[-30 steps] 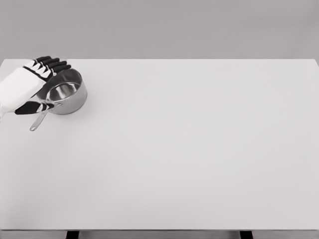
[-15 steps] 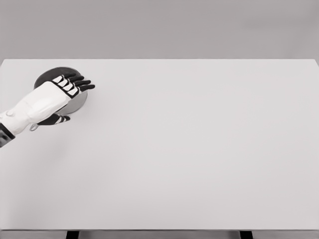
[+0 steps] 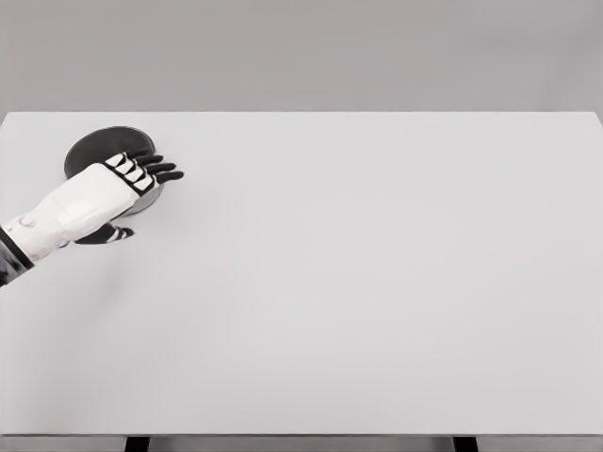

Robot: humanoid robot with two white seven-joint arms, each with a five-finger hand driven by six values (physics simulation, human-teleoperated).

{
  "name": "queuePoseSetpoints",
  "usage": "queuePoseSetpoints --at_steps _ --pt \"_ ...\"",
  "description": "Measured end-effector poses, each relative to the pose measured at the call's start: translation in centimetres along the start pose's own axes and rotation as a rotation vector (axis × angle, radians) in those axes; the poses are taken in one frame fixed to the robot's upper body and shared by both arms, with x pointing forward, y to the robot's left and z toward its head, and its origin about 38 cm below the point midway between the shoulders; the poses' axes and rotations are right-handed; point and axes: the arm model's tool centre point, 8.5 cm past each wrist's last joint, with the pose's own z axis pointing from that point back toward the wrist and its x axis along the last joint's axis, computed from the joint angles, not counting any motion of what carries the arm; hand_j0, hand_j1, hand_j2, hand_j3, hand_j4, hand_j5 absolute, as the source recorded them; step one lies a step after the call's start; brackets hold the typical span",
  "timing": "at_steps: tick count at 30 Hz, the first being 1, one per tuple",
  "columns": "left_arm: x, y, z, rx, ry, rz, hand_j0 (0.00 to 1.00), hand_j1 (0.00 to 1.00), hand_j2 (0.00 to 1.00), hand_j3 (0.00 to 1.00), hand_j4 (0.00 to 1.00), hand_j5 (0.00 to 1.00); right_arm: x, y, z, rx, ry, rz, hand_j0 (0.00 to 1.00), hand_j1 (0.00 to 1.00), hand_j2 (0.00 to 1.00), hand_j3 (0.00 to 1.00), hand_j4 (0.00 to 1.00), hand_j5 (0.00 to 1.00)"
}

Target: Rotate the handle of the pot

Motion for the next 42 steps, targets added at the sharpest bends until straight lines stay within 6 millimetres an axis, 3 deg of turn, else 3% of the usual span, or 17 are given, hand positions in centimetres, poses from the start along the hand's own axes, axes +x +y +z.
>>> queuePoseSetpoints --at_steps 42 --pt "-4.0 -0.8 1.6 -0.089 0.194 -0.065 1.00 1.00 1.00 1.00 1.00 1.00 0.0 0.0 0.0 0.000 0.000 0.000 1.00 1.00 1.00 1.00 1.00 1.00"
